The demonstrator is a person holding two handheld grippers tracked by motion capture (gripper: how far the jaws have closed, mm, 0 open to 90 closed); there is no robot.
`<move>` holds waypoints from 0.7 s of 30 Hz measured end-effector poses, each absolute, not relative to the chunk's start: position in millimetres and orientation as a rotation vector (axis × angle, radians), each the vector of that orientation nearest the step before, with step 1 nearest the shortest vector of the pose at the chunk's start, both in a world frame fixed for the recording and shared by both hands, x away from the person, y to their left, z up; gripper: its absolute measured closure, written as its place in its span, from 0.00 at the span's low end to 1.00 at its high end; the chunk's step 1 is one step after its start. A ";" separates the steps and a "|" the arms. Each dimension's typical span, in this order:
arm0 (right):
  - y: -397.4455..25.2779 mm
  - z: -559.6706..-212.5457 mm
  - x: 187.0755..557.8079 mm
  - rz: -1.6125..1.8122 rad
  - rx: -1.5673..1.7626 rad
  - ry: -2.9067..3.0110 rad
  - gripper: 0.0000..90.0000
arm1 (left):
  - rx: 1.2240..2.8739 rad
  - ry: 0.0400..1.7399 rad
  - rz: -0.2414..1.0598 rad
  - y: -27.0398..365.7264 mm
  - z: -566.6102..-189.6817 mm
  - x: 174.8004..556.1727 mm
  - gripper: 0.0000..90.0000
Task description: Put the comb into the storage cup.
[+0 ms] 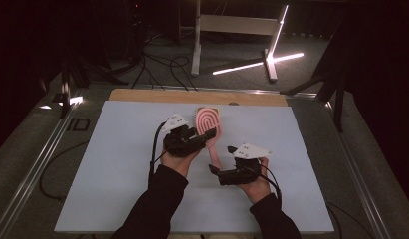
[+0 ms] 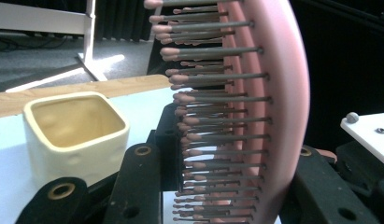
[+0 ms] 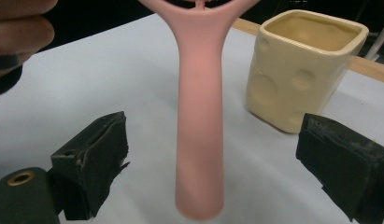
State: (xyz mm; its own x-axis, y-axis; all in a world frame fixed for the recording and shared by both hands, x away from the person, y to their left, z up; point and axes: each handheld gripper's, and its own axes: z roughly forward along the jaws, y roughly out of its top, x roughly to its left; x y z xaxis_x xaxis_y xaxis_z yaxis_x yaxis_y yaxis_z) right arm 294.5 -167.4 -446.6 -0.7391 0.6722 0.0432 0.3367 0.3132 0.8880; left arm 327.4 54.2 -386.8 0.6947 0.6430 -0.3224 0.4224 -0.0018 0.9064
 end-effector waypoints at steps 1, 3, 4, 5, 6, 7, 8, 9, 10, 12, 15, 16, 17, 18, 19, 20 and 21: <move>-167.8 -446.1 294.3 1.397 0.904 2.252 0.10 | 1.629 0.882 0.220 55.4 -385.8 327.9 0.72; -169.2 -445.9 293.7 1.384 0.906 2.255 0.10 | 1.629 0.884 0.230 57.9 -383.7 329.0 0.72; -170.1 -446.2 293.4 1.376 0.907 2.257 0.10 | 1.626 0.885 0.235 59.0 -382.9 329.6 0.72; -171.5 -446.5 293.1 1.371 0.907 2.256 0.10 | 1.628 0.885 0.237 60.3 -381.9 330.2 0.72; -173.2 -446.7 293.1 1.359 0.905 2.260 0.10 | 1.623 0.889 0.241 61.0 -381.1 330.7 0.72; -174.4 -446.8 292.7 1.352 0.910 2.260 0.10 | 1.627 0.887 0.245 62.1 -380.3 331.4 0.72; -175.8 -446.8 292.4 1.347 0.910 2.254 0.10 | 1.627 0.889 0.248 62.6 -379.5 331.9 0.72; -177.7 -446.3 292.1 1.345 0.905 2.255 0.10 | 1.629 0.890 0.254 63.1 -378.5 332.1 0.72; -179.1 -445.9 291.7 1.347 0.905 2.251 0.10 | 1.630 0.889 0.261 63.6 -377.4 332.1 0.72; -181.6 -445.1 290.6 1.346 0.913 2.241 0.10 | 1.629 0.883 0.270 65.4 -375.1 332.5 0.72; -186.4 -445.4 290.2 1.340 0.917 2.241 0.10 | 1.623 0.883 0.279 67.8 -371.7 333.6 0.72; -186.4 -445.4 290.2 1.340 0.917 2.241 0.10 | 1.623 0.883 0.279 67.8 -371.7 333.6 0.72; -188.3 -445.3 289.6 1.333 0.920 2.241 0.10 | 1.623 0.883 0.279 67.8 -371.7 333.6 0.72; -193.3 -445.1 287.7 1.345 0.934 2.230 0.10 | 1.622 0.885 0.287 70.4 -367.7 335.7 0.72; -195.7 -445.0 286.5 1.354 0.939 2.225 0.10 | 1.623 0.884 0.289 71.1 -366.4 336.4 0.72; -197.8 -445.6 285.2 1.366 0.939 2.217 0.10 | 1.623 0.886 0.294 71.6 -365.1 337.0 0.72; -200.2 -446.6 284.2 1.364 0.941 2.213 0.10 | 1.622 0.887 0.299 72.2 -363.8 337.6 0.72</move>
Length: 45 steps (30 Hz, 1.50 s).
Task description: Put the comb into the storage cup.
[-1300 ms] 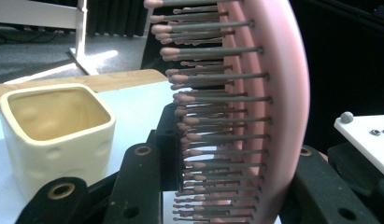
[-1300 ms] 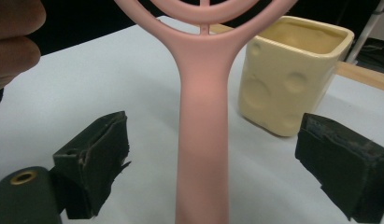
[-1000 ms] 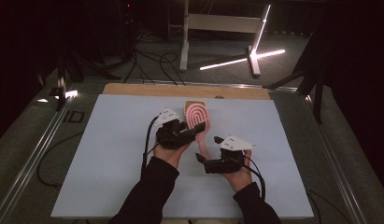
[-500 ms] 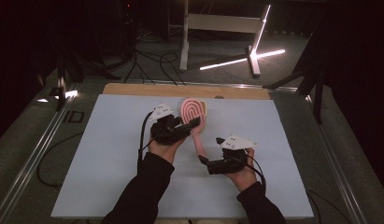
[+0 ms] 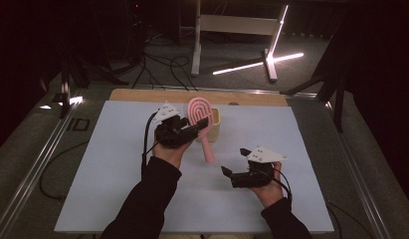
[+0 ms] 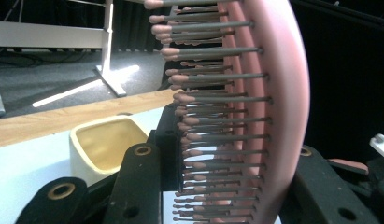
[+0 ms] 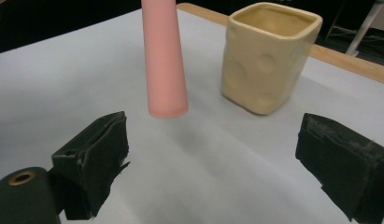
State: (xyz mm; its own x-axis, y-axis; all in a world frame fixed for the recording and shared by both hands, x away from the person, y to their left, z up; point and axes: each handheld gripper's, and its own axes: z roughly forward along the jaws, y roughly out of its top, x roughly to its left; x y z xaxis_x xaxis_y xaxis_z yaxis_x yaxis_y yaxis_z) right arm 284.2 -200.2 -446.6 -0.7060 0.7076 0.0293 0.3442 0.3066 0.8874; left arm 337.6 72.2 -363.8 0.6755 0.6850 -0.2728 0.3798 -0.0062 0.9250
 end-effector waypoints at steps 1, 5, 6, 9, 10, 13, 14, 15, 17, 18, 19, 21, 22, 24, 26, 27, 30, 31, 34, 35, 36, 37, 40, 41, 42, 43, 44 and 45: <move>-202.3 -448.2 283.2 1.360 0.955 2.211 0.10 | 1.619 0.888 0.300 72.6 -362.5 338.1 0.72; -213.8 -452.9 280.6 1.329 0.988 2.194 0.10 | 1.619 0.882 0.315 74.9 -357.3 339.6 0.72; -217.1 -453.1 279.9 1.332 0.996 2.182 0.10 | 1.618 0.883 0.318 75.3 -356.5 340.2 0.72; -226.9 -452.6 277.6 1.334 1.006 2.159 0.10 | 1.619 0.888 0.322 75.8 -354.7 342.2 0.72; -229.6 -452.9 276.7 1.332 1.011 2.151 0.10 | 1.621 0.888 0.326 75.9 -354.1 342.9 0.72; -237.1 -456.2 275.2 1.302 1.026 2.134 0.10 | 1.622 0.888 0.329 75.4 -352.5 344.1 0.72; -239.7 -457.7 274.9 1.293 1.032 2.132 0.10 | 1.625 0.888 0.334 75.0 -351.8 344.3 0.72; -242.1 -459.2 274.5 1.288 1.040 2.129 0.10 | 1.626 0.885 0.338 74.8 -351.0 344.8 0.72; -246.5 -461.6 272.7 1.285 1.046 2.117 0.10 | 1.624 0.883 0.342 74.5 -349.1 345.5 0.72; -248.6 -462.5 271.3 1.284 1.049 2.110 0.10 | 1.626 0.880 0.346 74.7 -348.1 346.0 0.72; -251.4 -463.4 270.1 1.290 1.050 2.104 0.10 | 1.626 0.879 0.350 74.7 -347.2 346.5 0.72; -257.1 -465.2 267.8 1.295 1.060 2.082 0.10 | 1.624 0.880 0.352 74.9 -345.7 347.7 0.72; -260.3 -466.1 266.7 1.302 1.062 2.076 0.10 | 1.623 0.881 0.356 75.0 -345.1 348.4 0.72; -265.6 -468.4 264.7 1.315 1.076 2.056 0.10 | 1.620 0.883 0.360 75.4 -344.2 349.6 0.72; -270.4 -470.0 263.0 1.330 1.088 2.037 0.10 | 1.616 0.885 0.363 75.8 -343.5 350.7 0.72; -272.0 -470.5 262.2 1.338 1.092 2.026 0.10 | 1.612 0.884 0.366 76.1 -343.3 351.3 0.71; -275.1 -471.3 259.7 1.363 1.094 1.986 0.10 | 1.601 0.882 0.366 76.7 -343.5 352.3 0.72; -275.9 -471.6 259.2 1.370 1.091 1.975 0.10 | 1.602 0.881 0.368 76.9 -343.8 352.7 0.71; -275.9 -473.1 257.1 1.389 1.087 1.947 0.10 | 1.604 0.882 0.373 77.0 -344.5 353.7 0.72; -275.6 -473.4 256.4 1.395 1.084 1.943 0.10 | 1.607 0.880 0.375 77.2 -344.5 354.0 0.72; -275.2 -473.6 255.9 1.393 1.079 1.938 0.10 | 1.607 0.879 0.377 77.3 -344.6 354.3 0.72; -274.9 -473.8 255.2 1.392 1.080 1.933 0.10 | 1.607 0.877 0.378 77.7 -344.5 354.6 0.72; -275.5 -475.5 254.6 1.395 1.076 1.915 0.10 | 1.605 0.879 0.385 78.4 -343.8 355.9 0.72; -275.7 -476.2 254.5 1.396 1.083 1.912 0.10 | 1.607 0.878 0.387 78.8 -343.4 356.5 0.72; -276.3 -477.1 254.7 1.397 1.087 1.912 0.10 | 1.605 0.878 0.389 78.7 -342.9 357.0 0.72; -276.7 -478.2 255.1 1.401 1.090 1.908 0.10 | 1.607 0.877 0.394 78.7 -342.1 357.7 0.72; -277.4 -479.0 255.3 1.395 1.093 1.909 0.10 | 1.608 0.877 0.397 78.5 -341.5 358.4 0.72; -277.5 -479.9 255.6 1.395 1.097 1.908 0.10 | 1.611 0.872 0.400 78.5 -340.9 359.2 0.72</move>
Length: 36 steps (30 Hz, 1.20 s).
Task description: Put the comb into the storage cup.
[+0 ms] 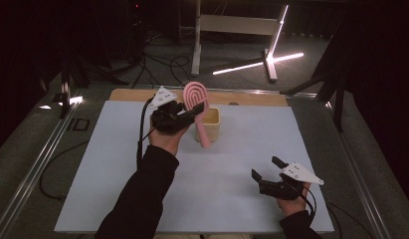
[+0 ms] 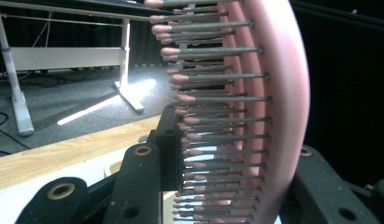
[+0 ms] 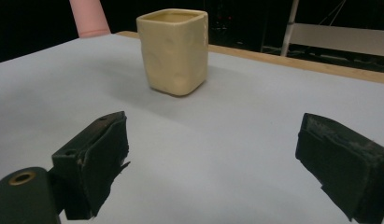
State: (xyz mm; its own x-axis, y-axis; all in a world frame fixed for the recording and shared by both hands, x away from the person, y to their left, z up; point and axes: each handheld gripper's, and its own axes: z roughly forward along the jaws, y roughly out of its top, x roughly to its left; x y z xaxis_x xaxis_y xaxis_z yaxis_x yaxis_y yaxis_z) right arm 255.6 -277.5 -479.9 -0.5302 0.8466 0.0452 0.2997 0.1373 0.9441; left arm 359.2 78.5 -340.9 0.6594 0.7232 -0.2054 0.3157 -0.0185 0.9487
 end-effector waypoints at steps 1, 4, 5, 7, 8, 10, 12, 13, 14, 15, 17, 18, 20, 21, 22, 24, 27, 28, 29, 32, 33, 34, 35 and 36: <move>-277.4 -480.5 255.7 1.397 1.099 1.907 0.10 | 1.615 0.872 0.405 78.3 -340.3 359.9 0.72; -276.8 -482.2 255.5 1.395 1.085 1.912 0.12 | 1.628 0.865 0.418 78.3 -338.2 362.2 0.72; -276.3 -482.9 255.6 1.394 1.082 1.915 0.12 | 1.627 0.861 0.418 78.6 -337.6 362.9 0.71; -275.8 -483.9 255.7 1.386 1.079 1.919 0.12 | 1.624 0.856 0.417 79.1 -336.5 364.3 0.72; -275.6 -484.3 255.8 1.389 1.080 1.920 0.12 | 1.624 0.855 0.417 79.2 -335.9 364.8 0.71; -275.6 -484.7 255.8 1.386 1.079 1.921 0.12 | 1.624 0.849 0.421 79.1 -334.2 365.6 0.72; -275.6 -485.3 255.9 1.389 1.077 1.922 0.12 | 1.628 0.841 0.433 78.9 -332.2 366.6 0.71; -275.8 -485.7 256.1 1.390 1.070 1.924 0.12 | 1.628 0.840 0.436 78.7 -331.1 367.2 0.72; -275.6 -486.0 255.9 1.389 1.071 1.927 0.12 | 1.627 0.840 0.440 78.7 -330.0 367.9 0.71; -275.1 -486.5 256.0 1.388 1.070 1.929 0.12 | 1.626 0.840 0.443 78.6 -329.0 368.6 0.71; -274.2 -487.1 256.0 1.384 1.070 1.931 0.11 | 1.628 0.842 0.452 78.6 -327.3 370.3 0.71; -274.2 -487.2 256.1 1.381 1.067 1.936 0.11 | 1.627 0.842 0.457 78.6 -326.8 371.3 0.71; -273.8 -487.2 256.1 1.383 1.069 1.940 0.11 | 1.621 0.847 0.454 78.6 -325.9 373.3 0.71; -273.8 -487.2 256.0 1.385 1.069 1.942 0.11 | 1.620 0.848 0.454 78.7 -325.5 374.2 0.72; -273.8 -487.2 256.0 1.386 1.067 1.945 0.11 | 1.621 0.849 0.456 78.5 -325.2 375.1 0.71; -273.1 -487.2 255.7 1.385 1.066 1.946 0.11 | 1.623 0.849 0.459 77.7 -324.6 376.7 0.71; -272.6 -487.1 255.4 1.385 1.063 1.949 0.10 | 1.627 0.850 0.464 75.5 -323.4 378.6 0.71; -272.6 -487.1 255.4 1.385 1.063 1.949 0.10 | 1.627 0.850 0.464 75.5 -323.4 378.6 0.71; -272.6 -487.2 255.4 1.393 1.060 1.949 0.10 | 1.627 0.850 0.464 75.5 -323.4 378.6 0.71; -272.4 -487.5 255.4 1.395 1.056 1.955 0.10 | 1.633 0.843 0.475 72.3 -319.7 381.3 0.71; -272.2 -487.6 255.3 1.391 1.056 1.956 0.10 | 1.633 0.843 0.478 71.6 -319.0 381.8 0.71; -272.2 -487.8 255.3 1.392 1.057 1.956 0.10 | 1.635 0.843 0.482 70.9 -318.3 382.5 0.71; -272.2 -487.9 255.3 1.388 1.054 1.957 0.10 | 1.637 0.843 0.483 70.6 -317.9 383.0 0.71; -272.1 -488.1 255.4 1.388 1.050 1.958 0.10 | 1.637 0.843 0.486 70.4 -317.6 383.8 0.71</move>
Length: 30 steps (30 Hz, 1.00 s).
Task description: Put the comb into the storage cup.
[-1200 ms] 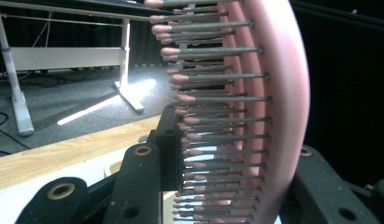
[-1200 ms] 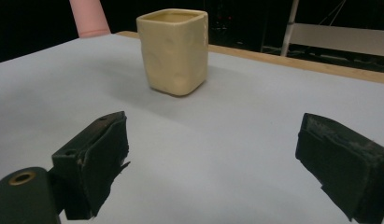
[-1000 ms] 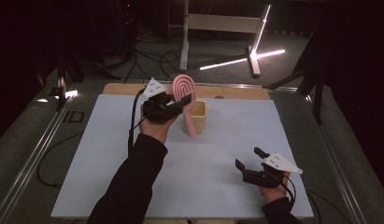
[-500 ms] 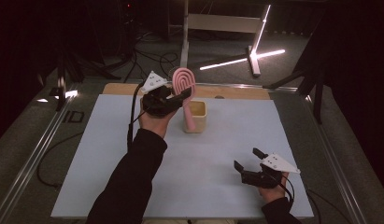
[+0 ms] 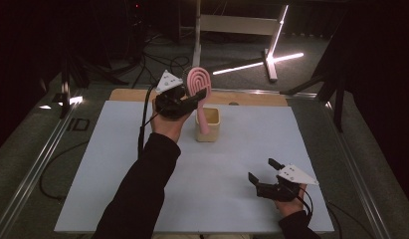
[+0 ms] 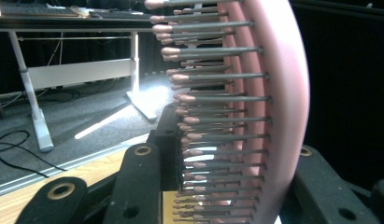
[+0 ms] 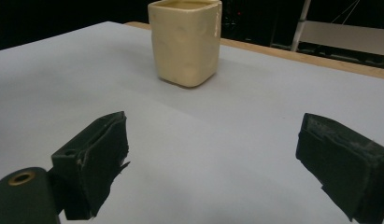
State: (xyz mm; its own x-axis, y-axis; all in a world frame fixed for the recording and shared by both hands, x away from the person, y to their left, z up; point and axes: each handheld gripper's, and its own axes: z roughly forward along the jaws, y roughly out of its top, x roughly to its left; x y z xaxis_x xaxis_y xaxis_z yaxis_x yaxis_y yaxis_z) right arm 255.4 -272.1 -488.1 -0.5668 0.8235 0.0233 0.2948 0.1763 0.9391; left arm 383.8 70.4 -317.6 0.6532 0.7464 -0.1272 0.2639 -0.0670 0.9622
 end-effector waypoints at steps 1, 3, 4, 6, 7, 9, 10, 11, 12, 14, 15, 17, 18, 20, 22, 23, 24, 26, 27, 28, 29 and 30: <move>-271.9 -488.2 255.3 1.387 1.048 1.961 0.10 | 1.635 0.847 0.486 70.0 -317.4 384.8 0.71; -270.9 -488.2 254.8 1.384 1.048 1.963 0.10 | 1.637 0.853 0.493 69.6 -316.7 386.8 0.71; -270.9 -488.2 254.8 1.384 1.048 1.963 0.10 | 1.637 0.853 0.493 69.6 -316.7 386.8 0.71; -269.7 -488.5 254.5 1.383 1.043 1.967 0.10 | 1.634 0.862 0.502 68.4 -315.2 389.9 0.71; -269.7 -488.6 254.7 1.383 1.041 1.967 0.10 | 1.636 0.860 0.505 68.3 -314.6 390.8 0.71; -269.8 -488.8 254.7 1.384 1.041 1.967 0.10 | 1.635 0.862 0.515 67.8 -313.5 392.0 0.71; -269.8 -488.8 254.7 1.384 1.041 1.967 0.10 | 1.635 0.862 0.515 67.8 -313.5 392.0 0.71; -269.8 -488.8 254.6 1.384 1.043 1.965 0.10 | 1.634 0.870 0.524 68.0 -313.0 393.1 0.71; -270.2 -488.7 254.4 1.383 1.044 1.962 0.10 | 1.633 0.872 0.529 68.1 -312.8 393.9 0.71; -270.3 -488.7 254.5 1.382 1.045 1.962 0.10 | 1.631 0.878 0.537 68.1 -312.1 395.4 0.72; -270.2 -488.7 254.4 1.383 1.044 1.963 0.10 | 1.631 0.880 0.538 68.2 -311.8 396.1 0.71; -270.0 -488.9 254.4 1.381 1.042 1.966 0.10 | 1.628 0.883 0.542 67.4 -311.2 397.3 0.71; -269.7 -488.9 254.3 1.381 1.042 1.967 0.10 | 1.630 0.882 0.546 67.1 -310.8 398.0 0.72; -269.2 -488.9 254.0 1.382 1.042 1.970 0.10 | 1.629 0.884 0.546 65.8 -310.4 399.3 0.71; -269.2 -489.0 254.1 1.381 1.041 1.971 0.10 | 1.631 0.884 0.549 65.0 -310.2 399.9 0.71; -269.1 -489.0 254.2 1.381 1.040 1.971 0.10 | 1.631 0.885 0.552 63.9 -309.9 400.8 0.71; -269.3 -489.1 254.2 1.379 1.042 1.971 0.10 | 1.634 0.885 0.555 62.3 -309.6 402.3 0.71; -269.4 -489.1 254.2 1.378 1.041 1.970 0.10 | 1.636 0.886 0.561 61.4 -309.3 403.1 0.71; -269.6 -489.1 254.3 1.378 1.039 1.969 0.10 | 1.635 0.888 0.563 60.7 -309.2 403.7 0.71; -269.7 -489.2 254.4 1.378 1.040 1.970 0.10 | 1.631 0.887 0.565 59.8 -309.4 405.3 0.71; -269.6 -489.3 254.3 1.380 1.040 1.972 0.10 | 1.634 0.887 0.569 59.6 -309.5 406.3 0.71; -269.5 -489.3 254.2 1.380 1.040 1.974 0.10 | 1.633 0.889 0.572 59.1 -309.8 407.2 0.71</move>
